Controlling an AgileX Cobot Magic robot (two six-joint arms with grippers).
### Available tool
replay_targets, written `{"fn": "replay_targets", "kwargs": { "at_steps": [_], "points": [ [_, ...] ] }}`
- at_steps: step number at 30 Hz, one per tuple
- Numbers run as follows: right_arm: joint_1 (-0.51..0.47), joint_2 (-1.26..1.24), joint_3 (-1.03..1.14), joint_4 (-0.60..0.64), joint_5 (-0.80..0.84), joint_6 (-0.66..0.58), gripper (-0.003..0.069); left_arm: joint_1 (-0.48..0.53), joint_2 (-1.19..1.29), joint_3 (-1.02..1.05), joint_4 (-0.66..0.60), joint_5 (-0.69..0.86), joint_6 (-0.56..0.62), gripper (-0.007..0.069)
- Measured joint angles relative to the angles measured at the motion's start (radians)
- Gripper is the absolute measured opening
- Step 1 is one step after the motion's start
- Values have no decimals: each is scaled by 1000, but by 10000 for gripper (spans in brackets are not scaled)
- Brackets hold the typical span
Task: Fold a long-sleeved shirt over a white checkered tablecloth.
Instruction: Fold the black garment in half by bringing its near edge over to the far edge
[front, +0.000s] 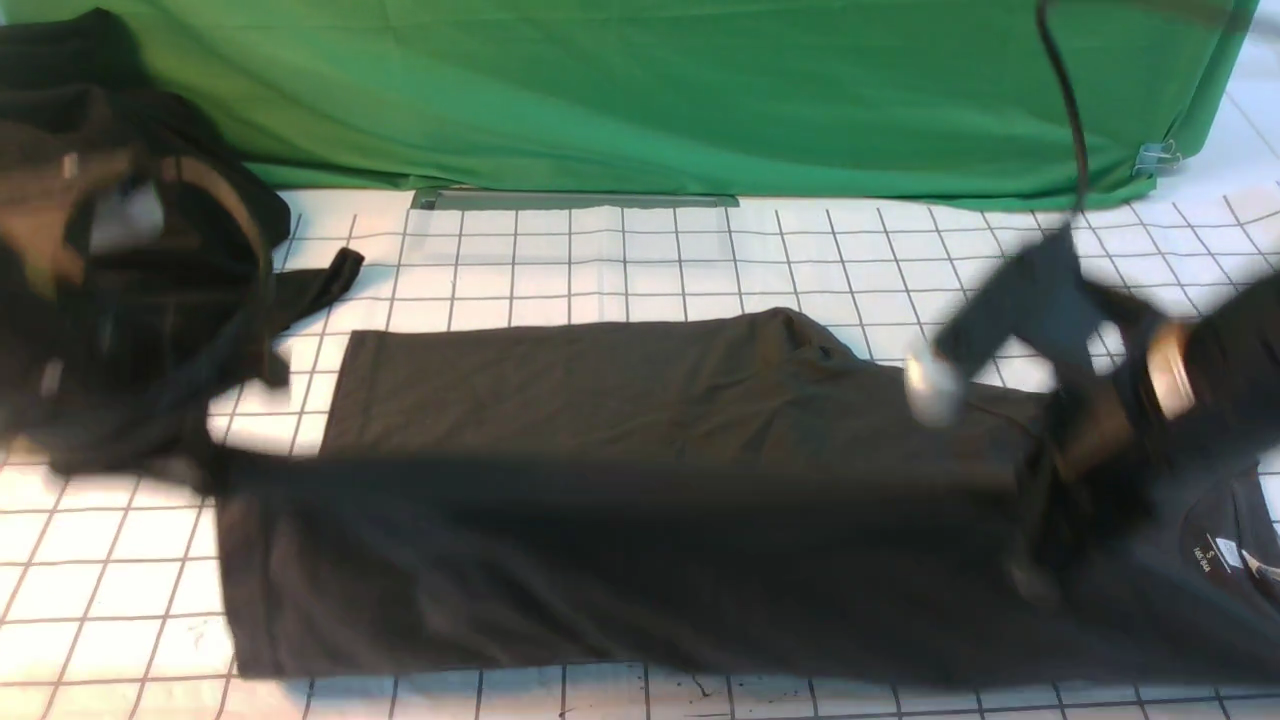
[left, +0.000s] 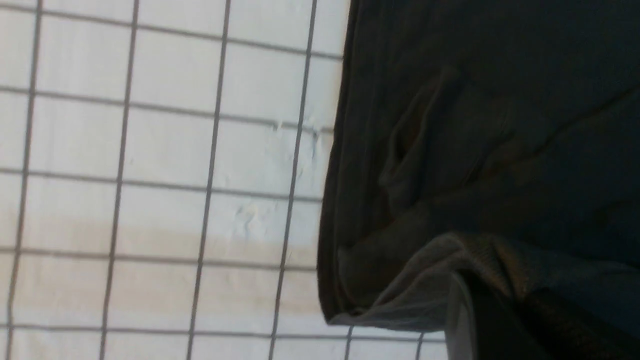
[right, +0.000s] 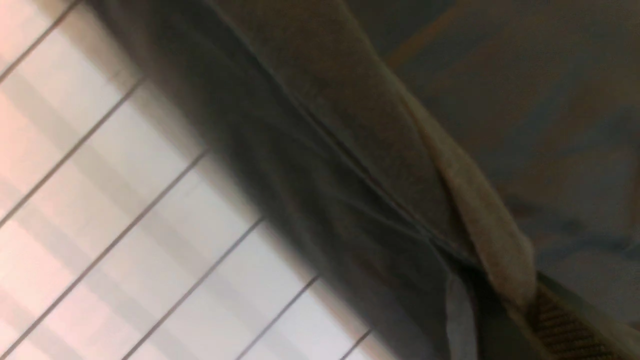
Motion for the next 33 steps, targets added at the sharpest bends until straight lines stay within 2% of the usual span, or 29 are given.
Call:
{"fn": "replay_targets", "kwargs": {
  "at_steps": [4,14,20,22,24,26,27,30,33],
  "points": [
    [-43,134,-129,-1,-16,-33,34,21,125,-103,-15,-19,32,20],
    [-125,548,-548,-6,-50,-51,34,38,571,-523,52,0,37,20],
    [-130,681,-619,-12,-120,-47,48,39,714,-633,60,9,37,20],
    [-130,707,-624,-13,-150,-39,83,39,741,-646,60,6,37,21],
    [-130,723,-625,-17,-182,-32,139,40,752,-647,67,-5,37,27],
    [-130,730,-628,-21,-210,-25,235,40,757,-649,69,-28,37,55],
    [-130,730,-628,-22,-210,-25,244,40,757,-649,70,-30,37,59],
    [-130,732,-653,-24,-205,-5,342,41,757,-652,97,-68,37,152],
    [-130,724,-690,-25,-142,-1,360,41,757,-677,147,-55,39,235]
  ]
}}
